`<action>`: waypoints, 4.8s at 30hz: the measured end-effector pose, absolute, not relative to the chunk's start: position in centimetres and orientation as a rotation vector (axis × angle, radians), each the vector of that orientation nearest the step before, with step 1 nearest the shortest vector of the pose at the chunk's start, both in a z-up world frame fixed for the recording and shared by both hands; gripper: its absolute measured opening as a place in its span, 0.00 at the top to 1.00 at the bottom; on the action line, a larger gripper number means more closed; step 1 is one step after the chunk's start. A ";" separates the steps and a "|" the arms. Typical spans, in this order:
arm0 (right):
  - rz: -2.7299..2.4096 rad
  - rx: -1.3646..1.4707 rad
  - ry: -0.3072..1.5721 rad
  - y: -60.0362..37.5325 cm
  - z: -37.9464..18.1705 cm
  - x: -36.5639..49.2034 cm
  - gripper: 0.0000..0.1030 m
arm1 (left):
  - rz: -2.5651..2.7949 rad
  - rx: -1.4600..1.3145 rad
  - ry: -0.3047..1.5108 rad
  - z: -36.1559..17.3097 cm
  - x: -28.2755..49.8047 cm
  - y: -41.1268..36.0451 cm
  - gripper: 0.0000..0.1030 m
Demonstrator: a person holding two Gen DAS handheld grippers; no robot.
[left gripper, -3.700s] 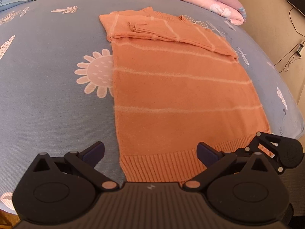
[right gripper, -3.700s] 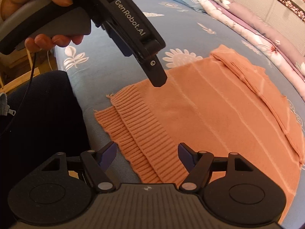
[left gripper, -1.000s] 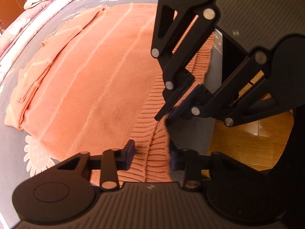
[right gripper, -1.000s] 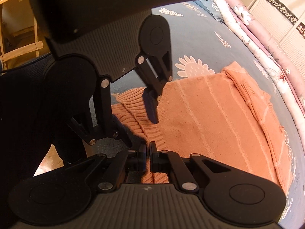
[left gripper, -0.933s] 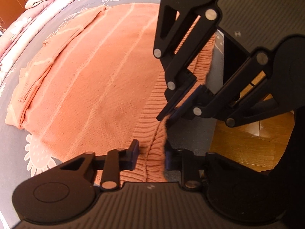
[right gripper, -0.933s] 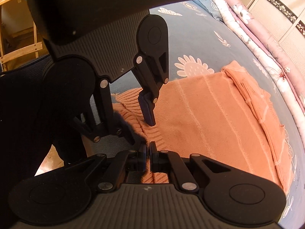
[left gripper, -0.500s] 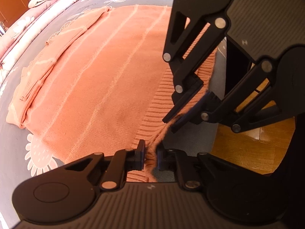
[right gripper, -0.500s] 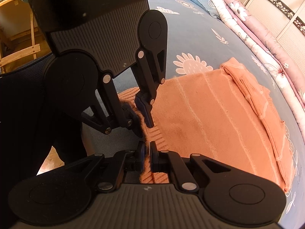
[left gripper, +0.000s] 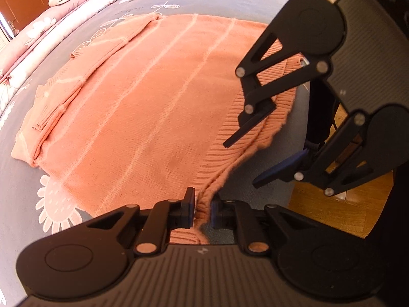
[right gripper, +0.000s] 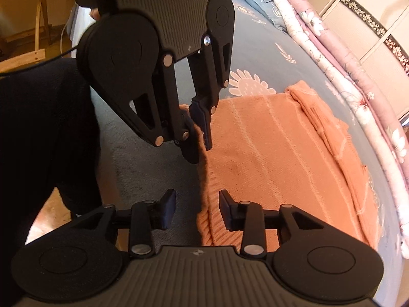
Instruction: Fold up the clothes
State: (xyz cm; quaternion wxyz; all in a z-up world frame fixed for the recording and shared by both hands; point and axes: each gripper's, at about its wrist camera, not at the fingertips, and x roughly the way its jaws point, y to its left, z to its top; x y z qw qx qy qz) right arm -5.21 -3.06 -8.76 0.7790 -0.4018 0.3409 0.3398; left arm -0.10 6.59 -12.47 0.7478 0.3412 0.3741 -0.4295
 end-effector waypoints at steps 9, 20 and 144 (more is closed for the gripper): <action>0.700 -0.954 0.716 -1.7 -10.1 -4.2 0.92 | -0.922 0.764 0.806 -12.5 -0.4 6.9 0.80; 0.694 -0.848 0.746 -2.9 -7.2 -2.6 0.92 | -0.918 0.860 0.752 -11.8 -0.9 3.8 0.55; 0.294 -1.023 0.752 -24.0 -11.4 -5.0 0.33 | -0.762 0.756 0.842 -8.6 1.6 2.5 0.88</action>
